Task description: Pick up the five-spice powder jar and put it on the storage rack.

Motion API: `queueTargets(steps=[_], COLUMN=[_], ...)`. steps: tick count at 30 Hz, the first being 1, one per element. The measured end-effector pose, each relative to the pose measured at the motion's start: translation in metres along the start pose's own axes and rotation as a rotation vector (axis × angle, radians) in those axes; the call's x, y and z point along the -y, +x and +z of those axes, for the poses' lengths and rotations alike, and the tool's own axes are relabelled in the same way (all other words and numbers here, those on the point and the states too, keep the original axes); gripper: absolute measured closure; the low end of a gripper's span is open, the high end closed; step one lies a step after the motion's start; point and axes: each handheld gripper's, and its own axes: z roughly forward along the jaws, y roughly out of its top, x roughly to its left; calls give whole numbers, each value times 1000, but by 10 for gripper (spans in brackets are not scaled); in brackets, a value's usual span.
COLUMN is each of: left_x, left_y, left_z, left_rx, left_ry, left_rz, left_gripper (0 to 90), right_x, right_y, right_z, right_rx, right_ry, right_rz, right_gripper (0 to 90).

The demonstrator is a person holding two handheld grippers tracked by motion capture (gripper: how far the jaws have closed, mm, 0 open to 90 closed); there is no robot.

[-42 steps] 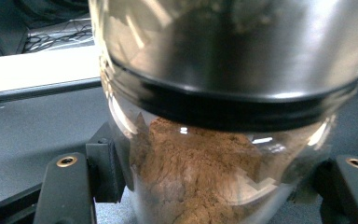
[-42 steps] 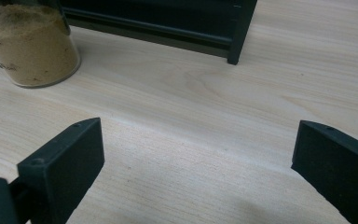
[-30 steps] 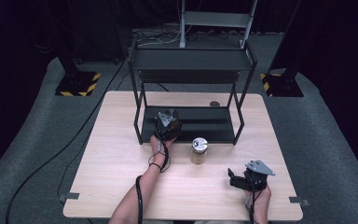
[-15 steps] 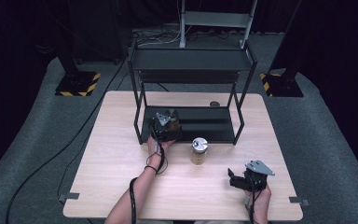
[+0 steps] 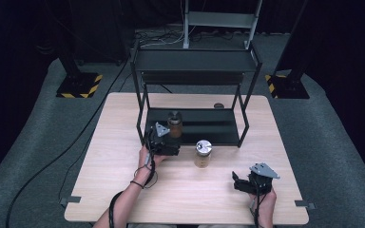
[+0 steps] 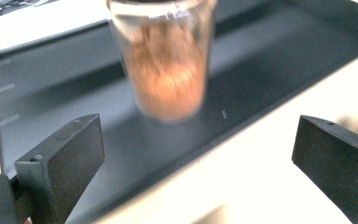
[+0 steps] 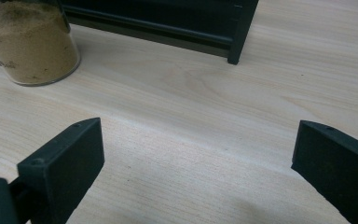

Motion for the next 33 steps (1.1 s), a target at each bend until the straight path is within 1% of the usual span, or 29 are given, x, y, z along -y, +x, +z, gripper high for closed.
queueTargets(steps=[1, 2, 5, 6, 9, 10, 13, 16, 17, 20, 23, 25, 28, 31, 32, 33], left_x=[0, 2, 9, 13, 24, 31, 40, 52, 56, 66, 69, 72, 78, 84, 87, 87], left_y=[0, 1, 1, 2, 3, 4, 6, 8, 7, 7, 2, 3, 3, 4, 4, 4], left_z=[0, -4, -14, -18, -29, -37, -46, -59, -63, -73, -79, -82, -85, -87, -87, -87], left_rx=[0, 11, 22, 30, 34, 34, 33, 23, 12, -2, -24, -17, -23, -26, -28, -28], left_ry=[0, 13, 45, 51, 66, 73, 88, 100, 103, 99, 109, 109, 105, 95, 95, 95], left_rz=[0, 6, 23, 21, 22, 18, 13, -4, -8, -34, -19, -29, -47, -79, -88, -88], left_gripper=[22, 22, 24, 23, 23, 22, 20, 18, 18, 19, 20, 20, 20, 20, 20, 21], right_x=[0, 0, 0, -1, -1, -1, -1, -1, -1, -1, -1, -1, -1, -2, -3, -3], right_y=[0, 0, 0, 1, 1, 1, 1, 2, 2, 3, 3, 3, 2, 3, 3, 3], right_z=[0, 0, 0, 0, 0, 0, 1, 1, 1, 1, 1, 1, 1, 1, 2, 2], right_rx=[0, 0, 1, 1, 4, 3, 5, 7, 9, 11, 12, 14, 13, 13, 13, 13], right_ry=[0, 0, 1, 3, 4, 4, 5, 6, 6, 7, 8, 6, 7, 11, 15, 15], right_rz=[0, 0, -2, -2, -4, -4, -4, -4, -4, -5, -6, -3, 2, -2, -11, -11], right_gripper=[11, 11, 11, 11, 11, 11, 11, 11, 11, 11, 10, 9, 10, 9, 10, 10])
